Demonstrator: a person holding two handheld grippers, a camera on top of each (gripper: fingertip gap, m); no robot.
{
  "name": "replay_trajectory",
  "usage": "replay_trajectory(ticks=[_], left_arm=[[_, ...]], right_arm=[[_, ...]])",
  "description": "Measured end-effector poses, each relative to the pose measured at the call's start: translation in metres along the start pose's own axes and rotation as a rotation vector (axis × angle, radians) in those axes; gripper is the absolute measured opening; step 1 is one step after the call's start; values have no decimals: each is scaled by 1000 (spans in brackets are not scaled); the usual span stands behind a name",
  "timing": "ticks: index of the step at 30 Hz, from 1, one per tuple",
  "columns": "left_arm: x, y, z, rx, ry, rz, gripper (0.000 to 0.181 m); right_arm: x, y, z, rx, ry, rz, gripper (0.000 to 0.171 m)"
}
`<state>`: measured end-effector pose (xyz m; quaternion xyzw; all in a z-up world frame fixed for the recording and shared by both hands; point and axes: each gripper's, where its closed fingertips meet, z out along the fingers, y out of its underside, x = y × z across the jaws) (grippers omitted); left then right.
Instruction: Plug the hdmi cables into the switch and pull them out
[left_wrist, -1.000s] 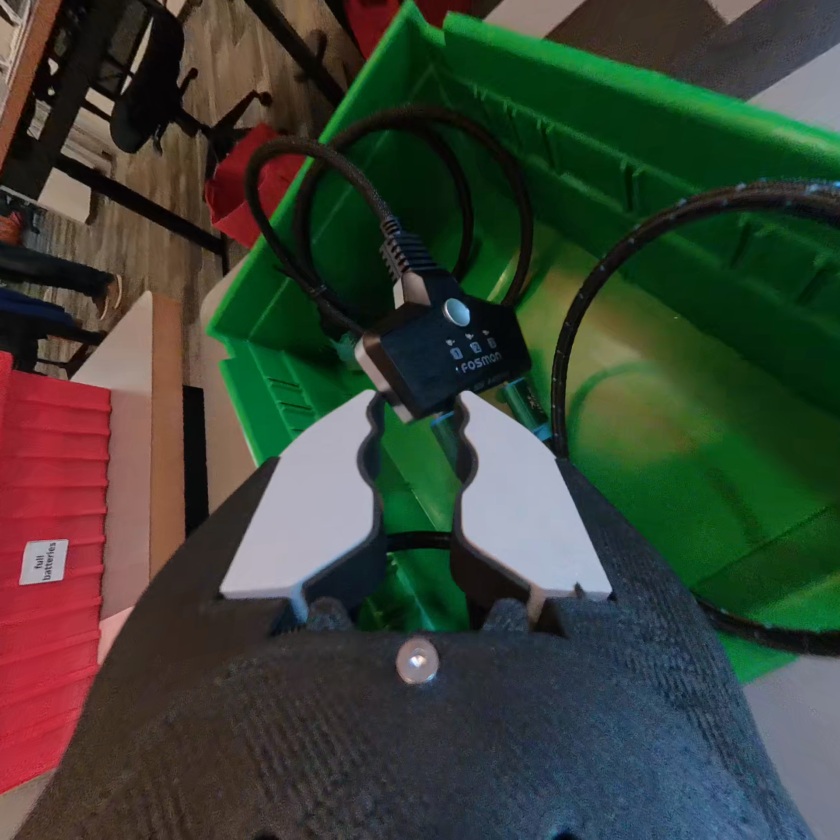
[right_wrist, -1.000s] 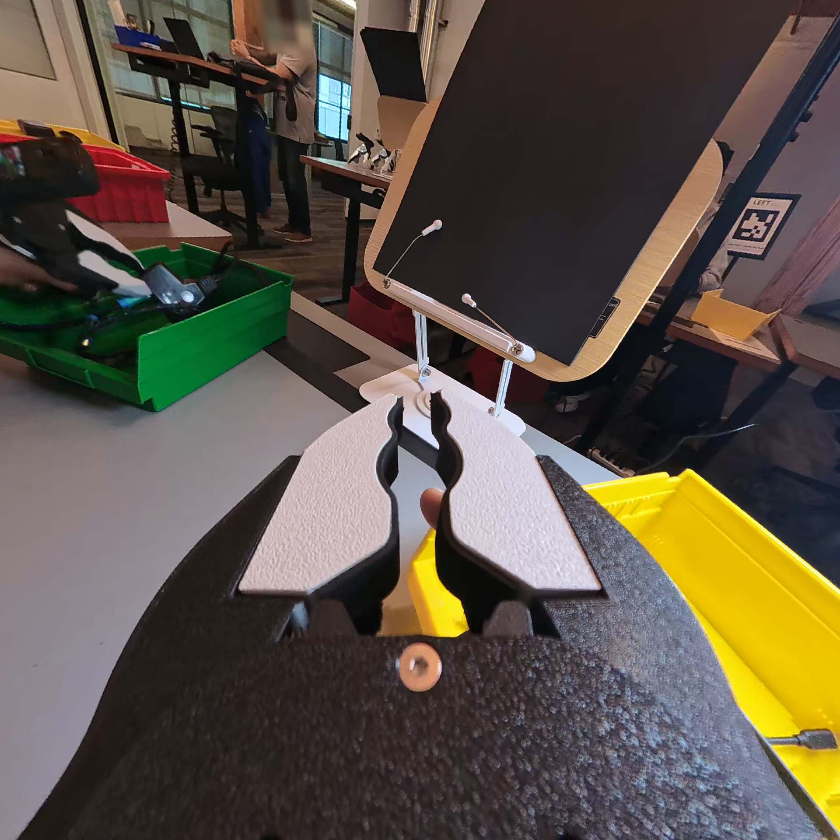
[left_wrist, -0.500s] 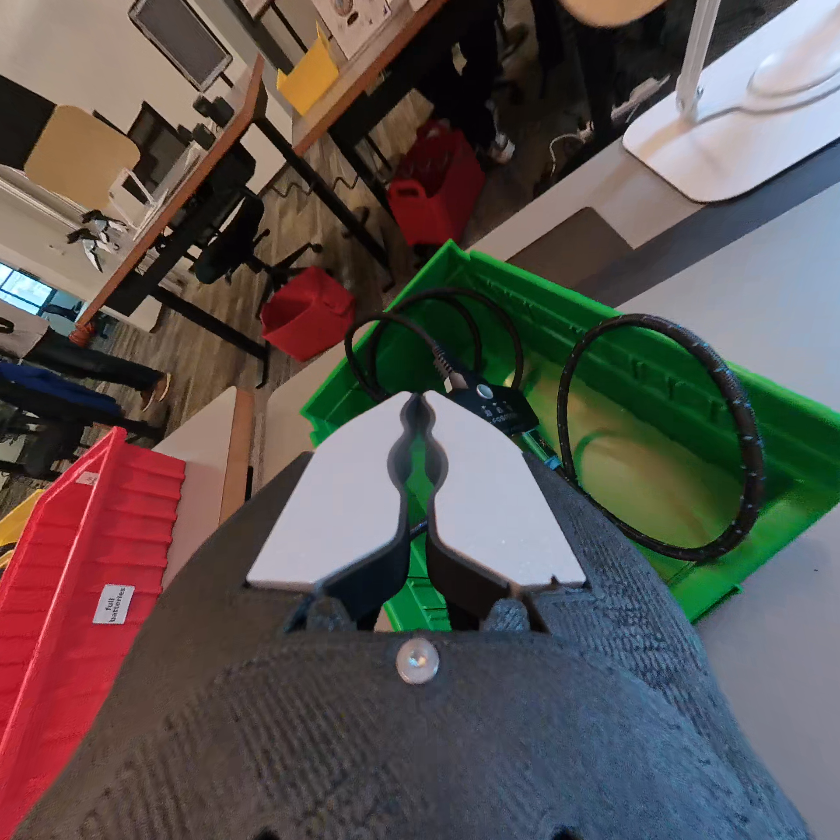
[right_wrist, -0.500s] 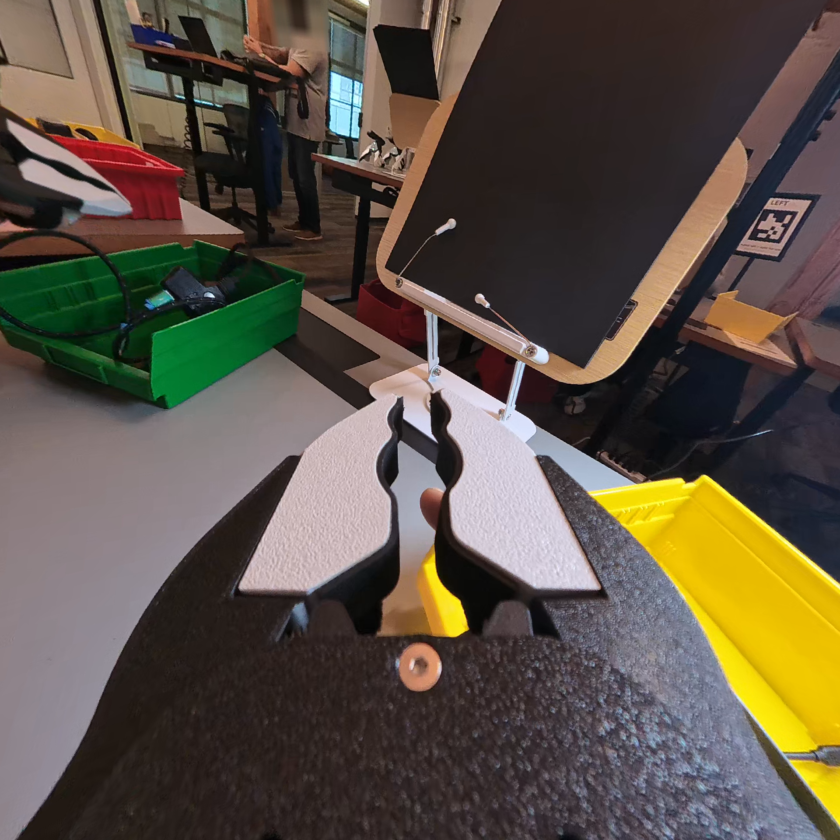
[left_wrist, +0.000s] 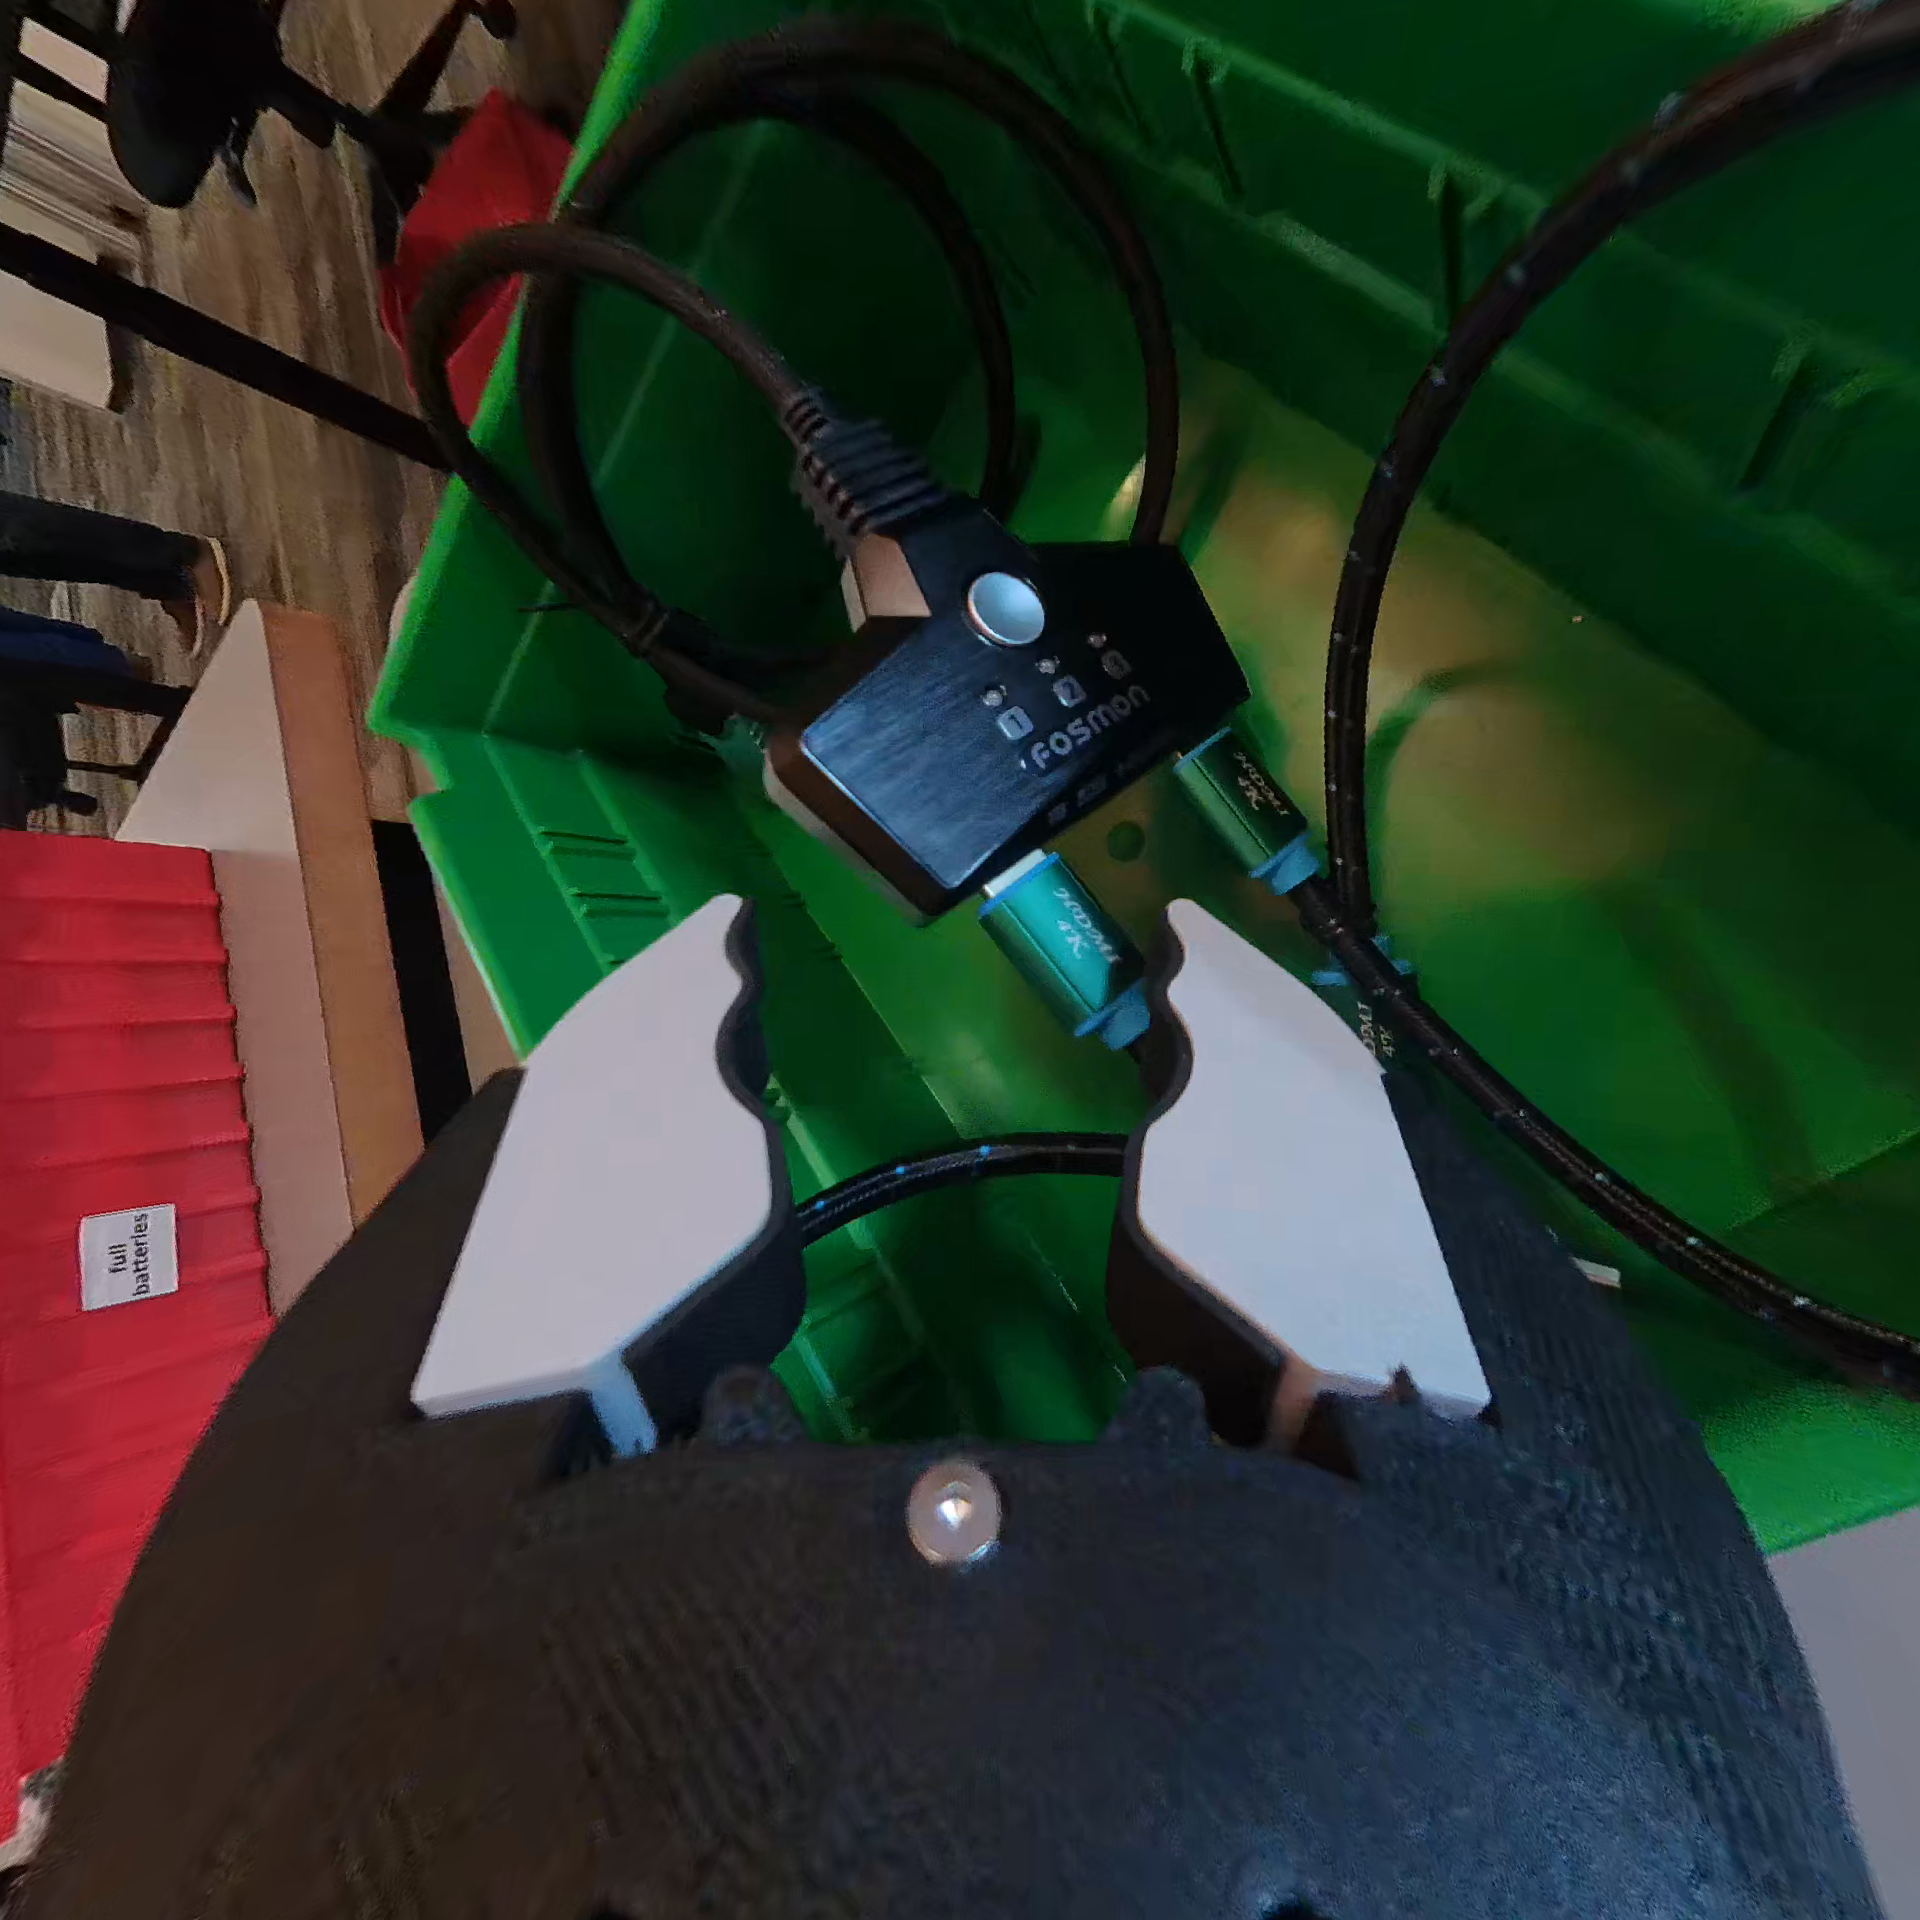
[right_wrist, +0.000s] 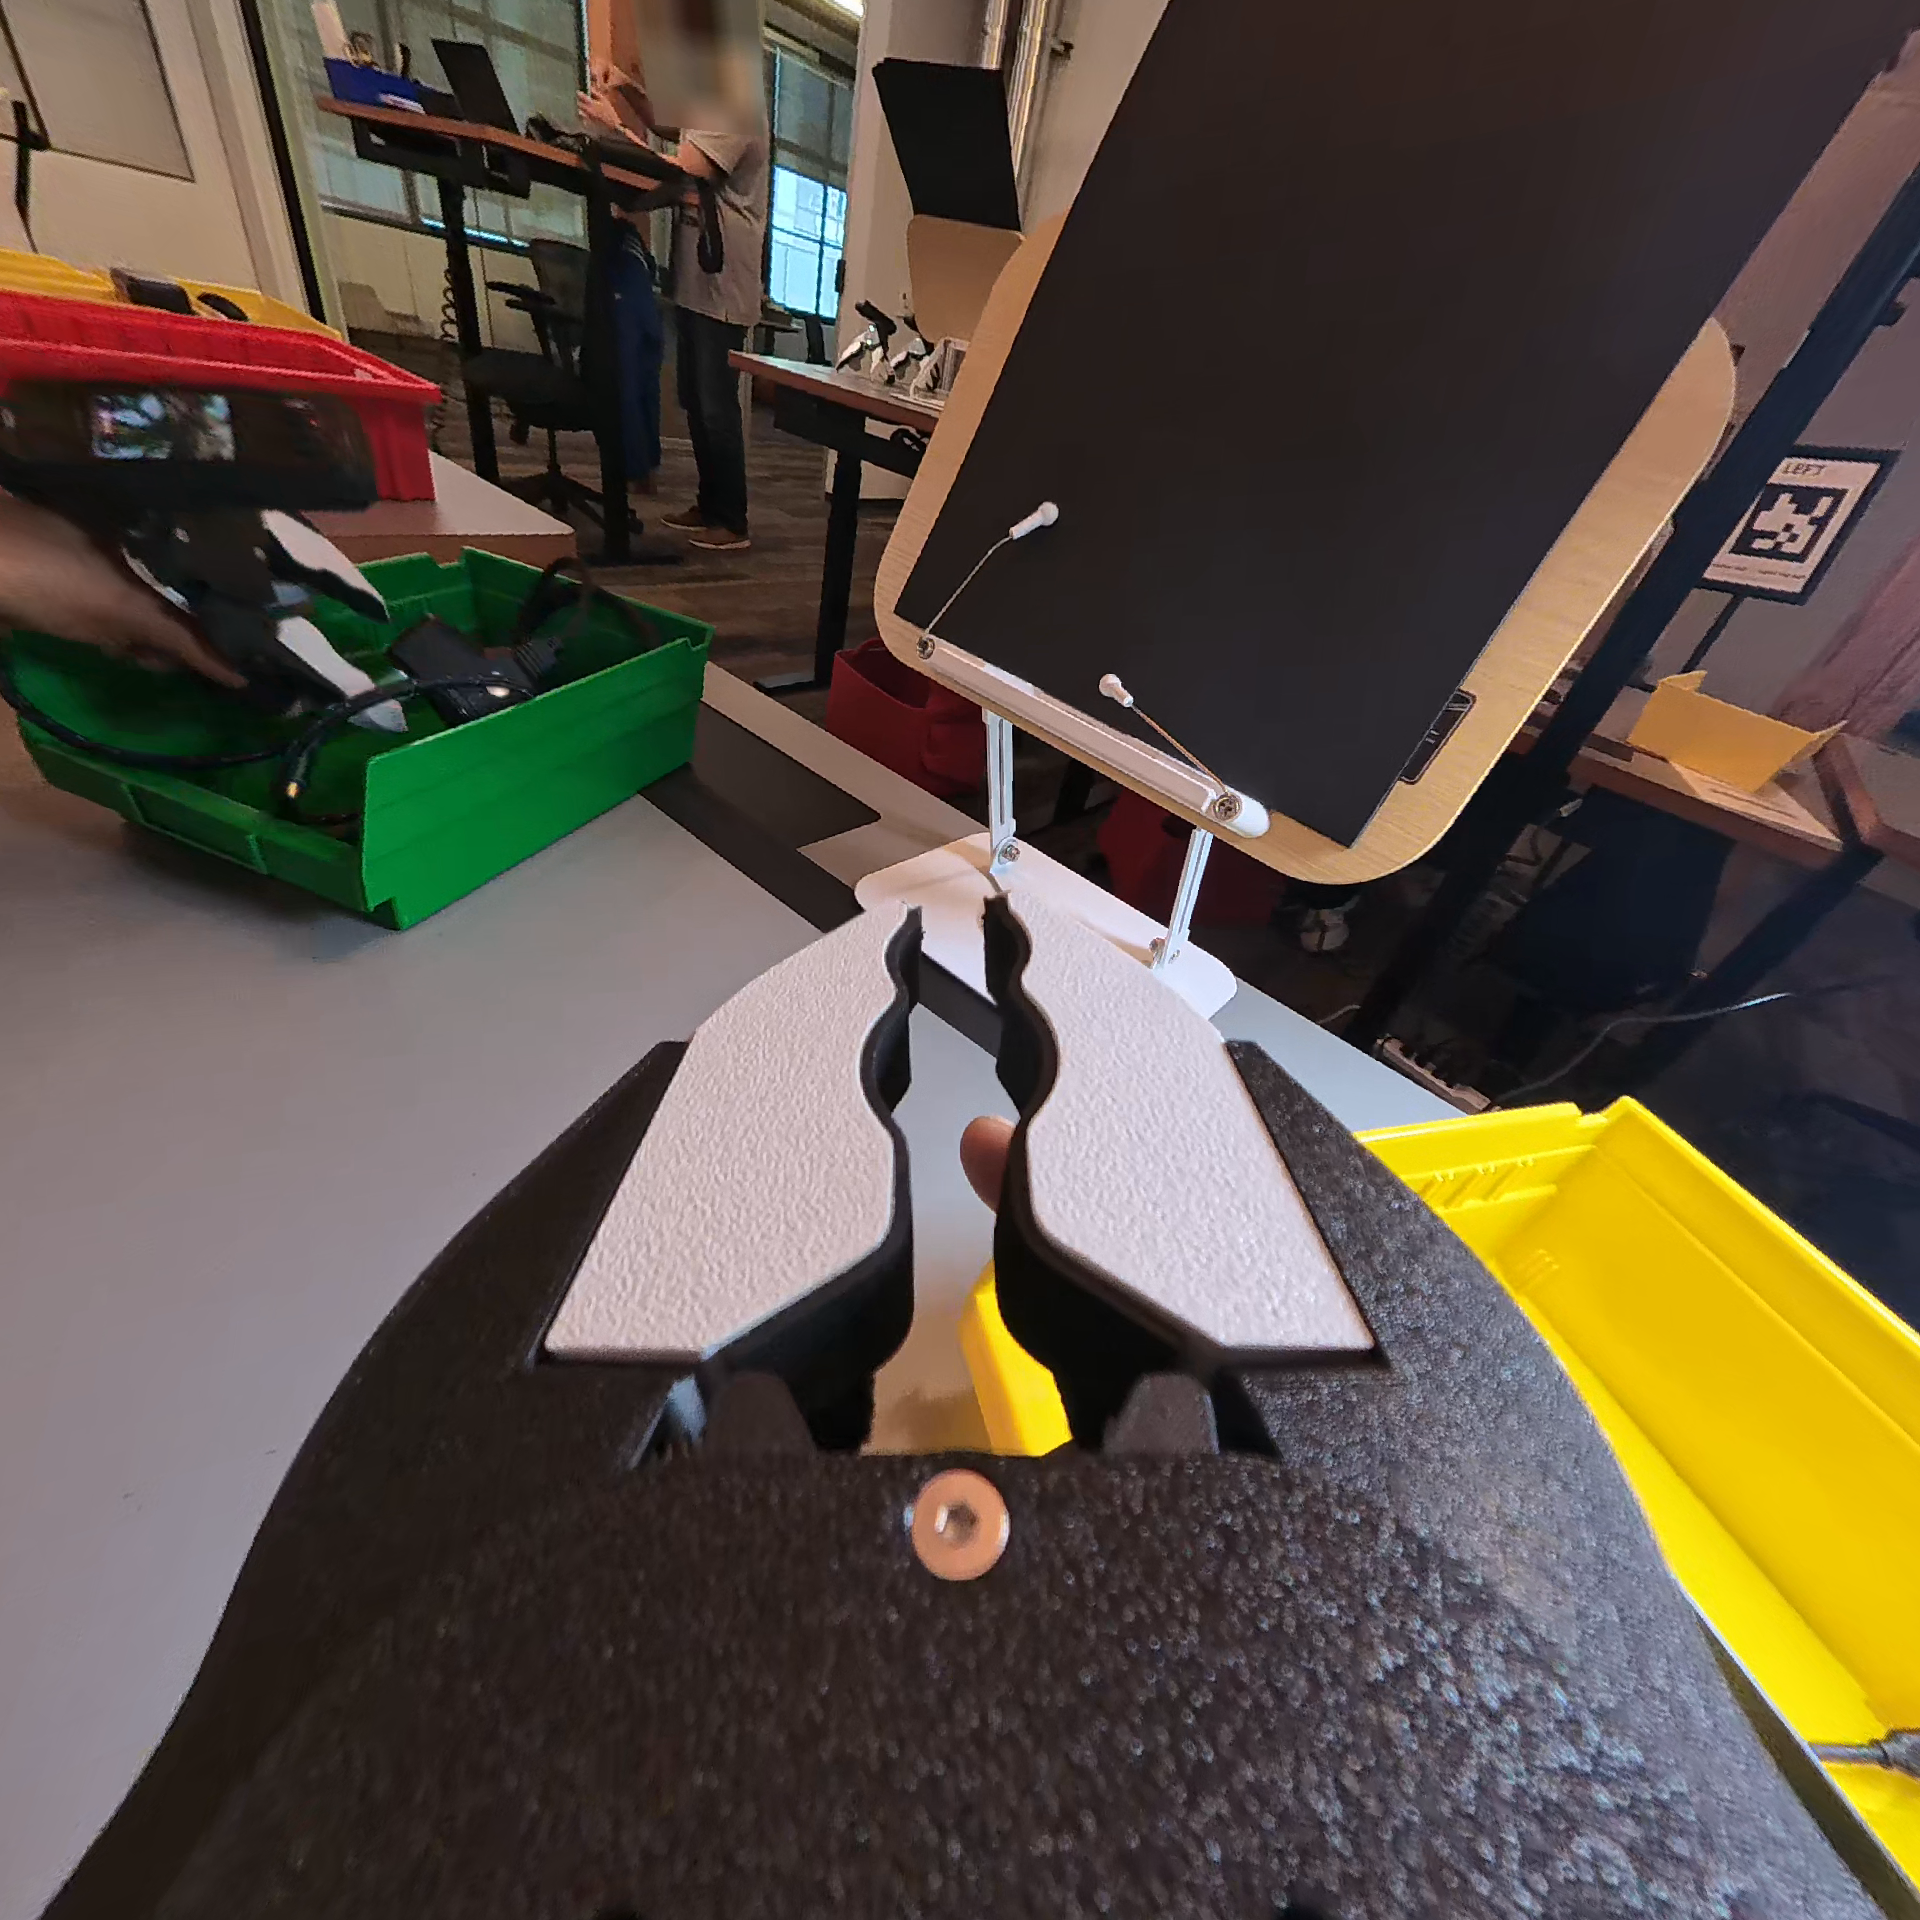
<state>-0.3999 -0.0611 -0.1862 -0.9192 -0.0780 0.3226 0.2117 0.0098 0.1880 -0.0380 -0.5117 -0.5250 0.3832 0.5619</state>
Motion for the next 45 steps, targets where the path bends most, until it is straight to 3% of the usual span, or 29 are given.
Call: replay_trajectory(ticks=[6, 14, 16, 22, 27, 29, 38, 45], left_arm=[[14, 10, 8, -111, 71, 83, 68], [10, 33, 37, -250, 46, 127, 67], [7, 28, 37, -205, 22, 82, 56], [5, 20, 26, -82, 23, 59, 51], [-11, 3, -1, 39, -22, 20, 45], [-23, -4, -18, 100, -59, -1, 30], [-48, -30, -76, 291, -123, -28, 29], [-74, -53, -150, 516, -241, -80, 29]], right_arm=[[-2, -1, 1, 2, -8, 4, 11], [-10, 10, 10, -25, -34, 18, 11], [-13, 13, 13, -38, -37, 9, 11], [-16, 12, 12, -46, -42, -14, 11], [-5, 4, 3, -13, -21, 4, 11], [0, 2, 0, 0, -14, 19, 11], [-4, 2, 2, -2, -26, 20, 11], [-14, -2, 3, 20, -55, -3, 11]])
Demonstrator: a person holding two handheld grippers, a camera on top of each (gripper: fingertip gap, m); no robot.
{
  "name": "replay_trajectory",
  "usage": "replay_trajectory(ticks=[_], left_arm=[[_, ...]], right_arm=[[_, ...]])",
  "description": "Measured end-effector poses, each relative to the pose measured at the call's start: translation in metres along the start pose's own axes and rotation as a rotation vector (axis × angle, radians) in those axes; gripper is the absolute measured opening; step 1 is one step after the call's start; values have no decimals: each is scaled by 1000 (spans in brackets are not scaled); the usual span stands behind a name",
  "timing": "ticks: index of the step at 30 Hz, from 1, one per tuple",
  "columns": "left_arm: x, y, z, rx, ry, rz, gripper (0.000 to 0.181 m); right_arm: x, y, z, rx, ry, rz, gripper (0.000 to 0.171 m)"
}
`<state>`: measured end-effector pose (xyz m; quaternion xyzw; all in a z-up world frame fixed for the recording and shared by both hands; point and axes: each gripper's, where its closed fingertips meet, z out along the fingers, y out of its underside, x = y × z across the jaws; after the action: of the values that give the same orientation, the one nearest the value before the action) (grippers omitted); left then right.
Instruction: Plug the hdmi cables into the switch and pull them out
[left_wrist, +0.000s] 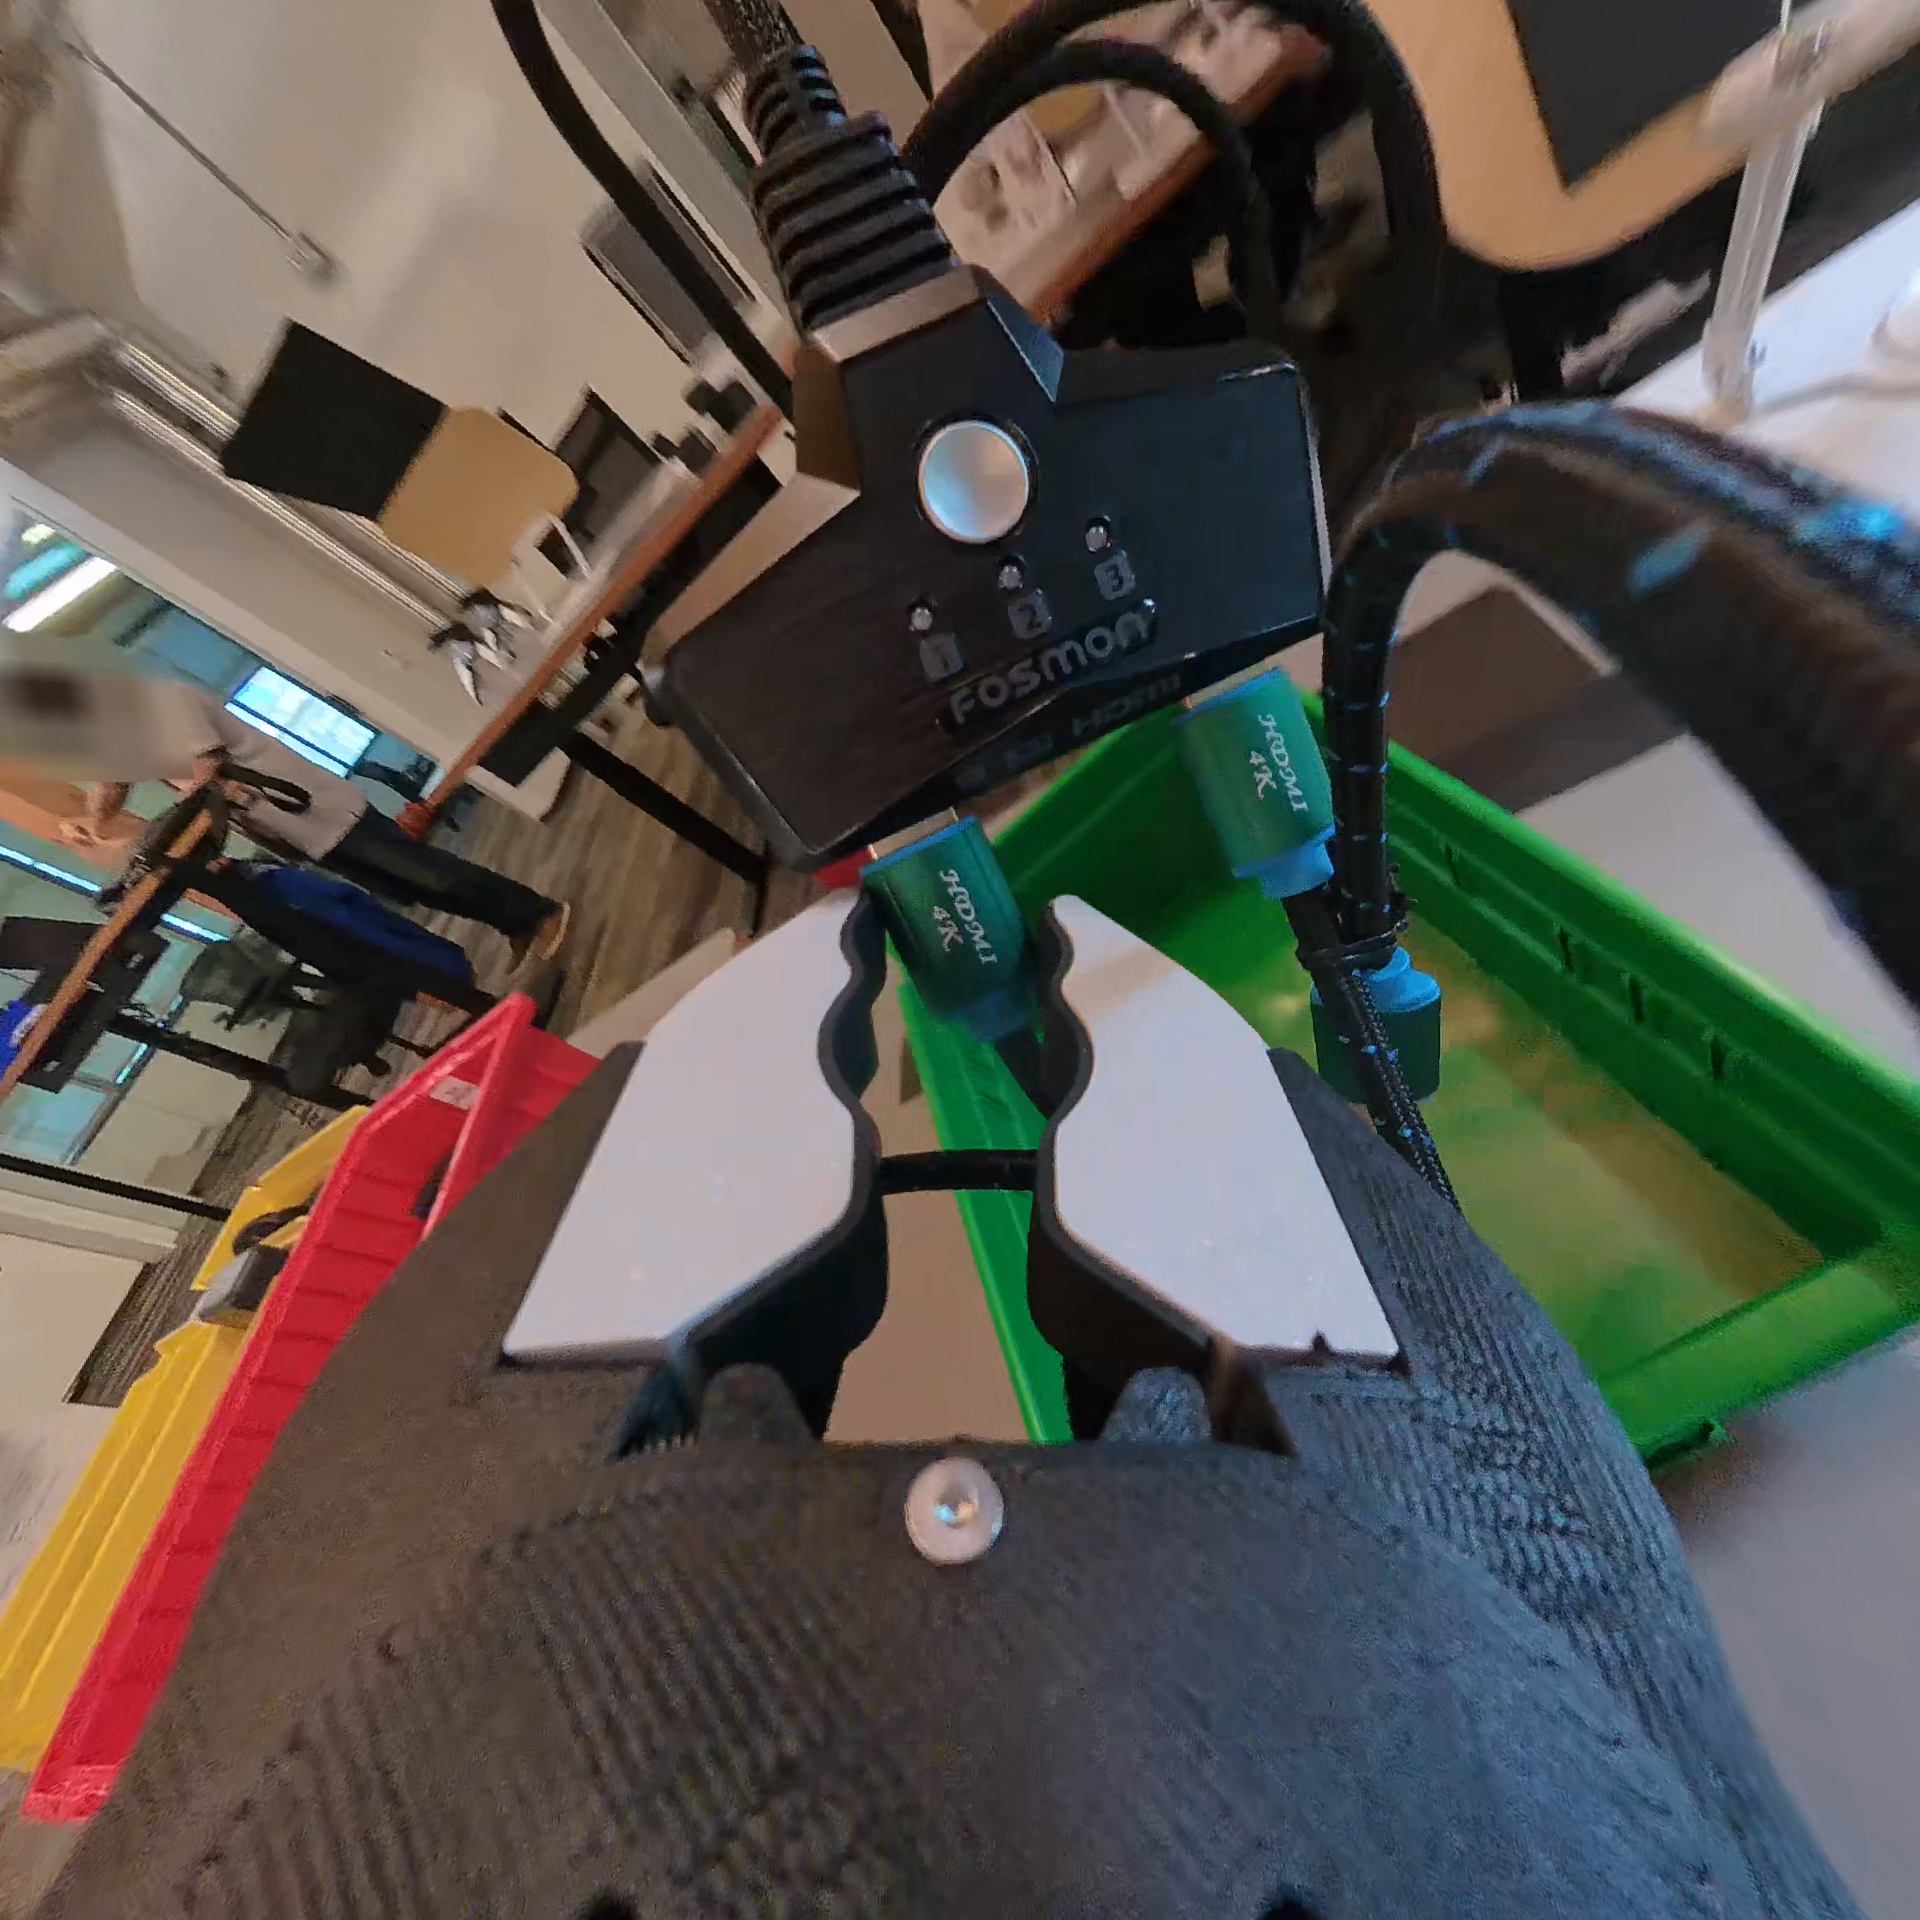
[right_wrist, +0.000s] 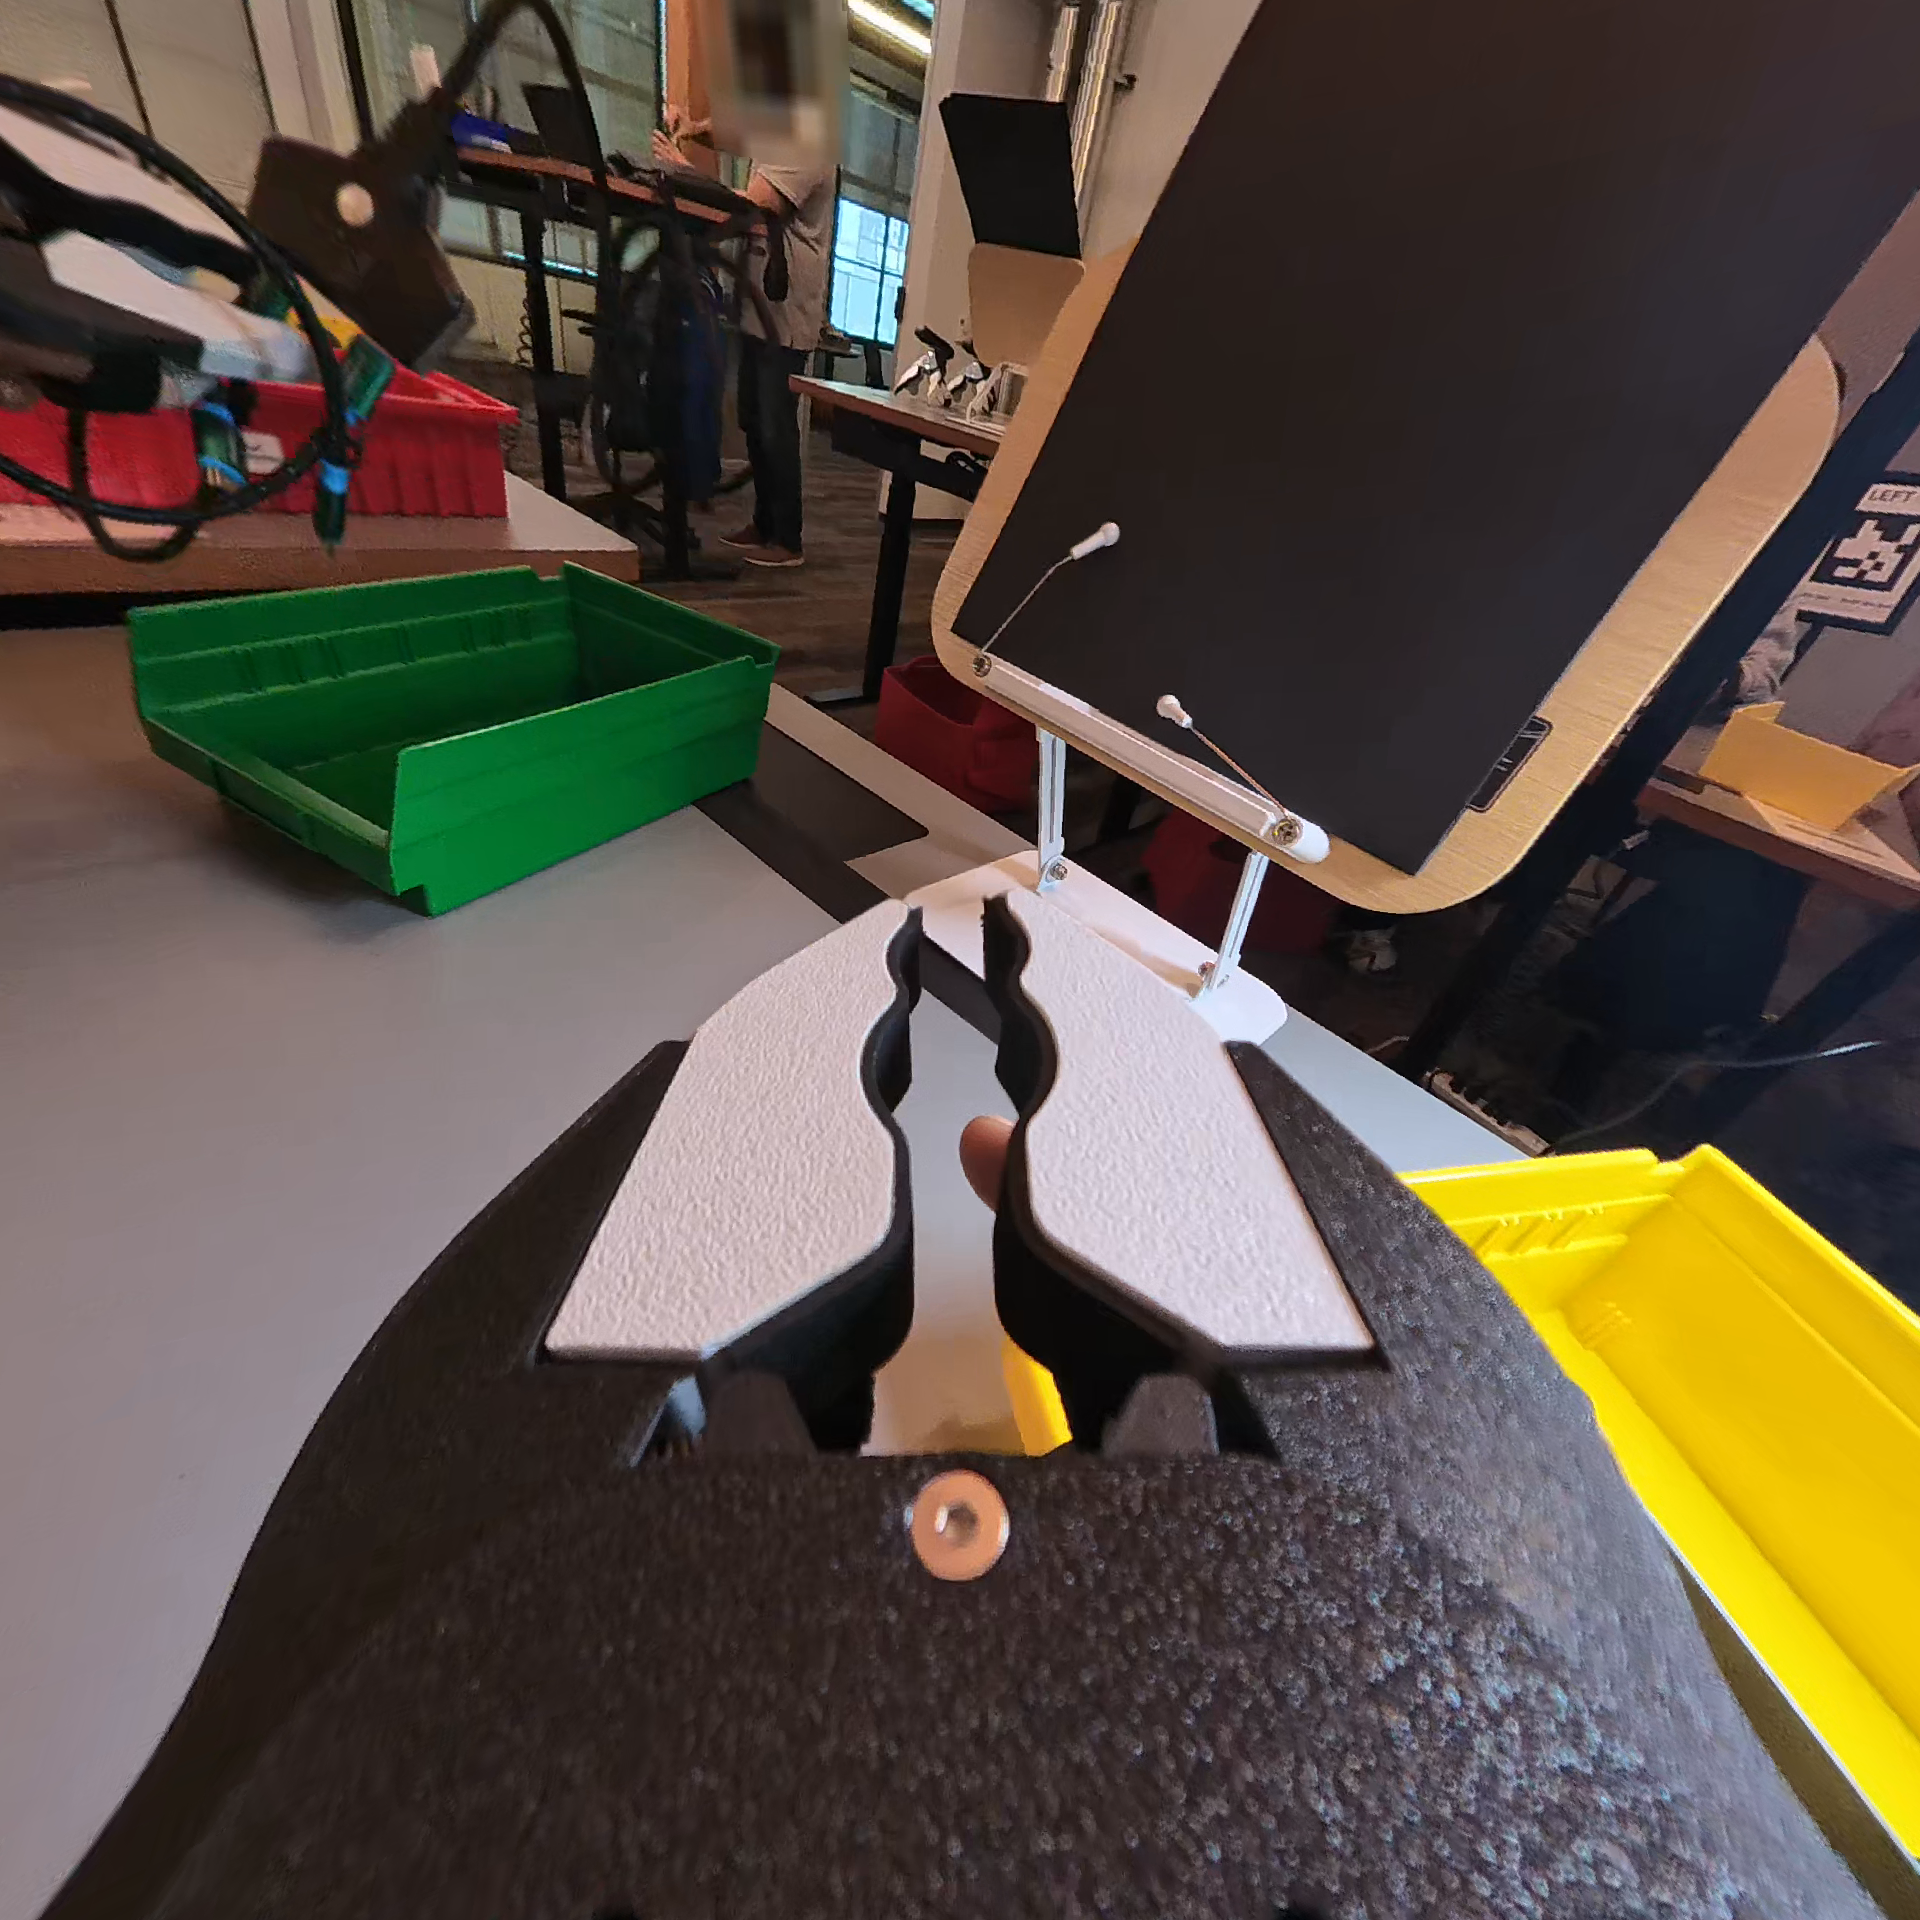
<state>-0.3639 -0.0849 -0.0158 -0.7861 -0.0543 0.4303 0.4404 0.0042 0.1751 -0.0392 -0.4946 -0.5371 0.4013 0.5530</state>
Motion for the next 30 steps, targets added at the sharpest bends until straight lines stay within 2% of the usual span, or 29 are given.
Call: replay_trajectory(ticks=[4, 7, 11, 15, 19, 22, 24, 25, 28, 30], left_arm=[[-13, -17, -19, 85, -41, -27, 29], [-13, -31, -30, 161, -13, -64, 29], [-7, -54, -48, 281, 69, -116, 29], [15, -84, -70, 409, 216, -150, 28], [64, -117, -90, 519, 432, -141, 28], [118, -139, -103, 571, 634, -109, 28], [155, -150, -111, 587, 758, -99, 28], [171, -155, -112, 584, 782, -93, 28], [212, -167, -108, 581, 764, -95, 28], [237, -174, -112, 601, 773, -105, 29]], right_arm=[[-5, -1, 1, 0, -13, -15, 11], [-9, -1, 3, 4, -26, -22, 11], [-26, -8, 7, 32, -64, -71, 11], [-65, -30, 10, 124, -99, -249, 14], [-107, -46, 14, 147, -121, -439, 19], [-131, -69, 5, 228, -154, -430, 21], [-130, -85, -3, 266, -97, -450, 21], [-128, -90, -5, 247, -92, -412, 23], [-119, -86, -3, 101, -149, -102, 37], [-107, -79, 2, 79, -127, -4, 41]])
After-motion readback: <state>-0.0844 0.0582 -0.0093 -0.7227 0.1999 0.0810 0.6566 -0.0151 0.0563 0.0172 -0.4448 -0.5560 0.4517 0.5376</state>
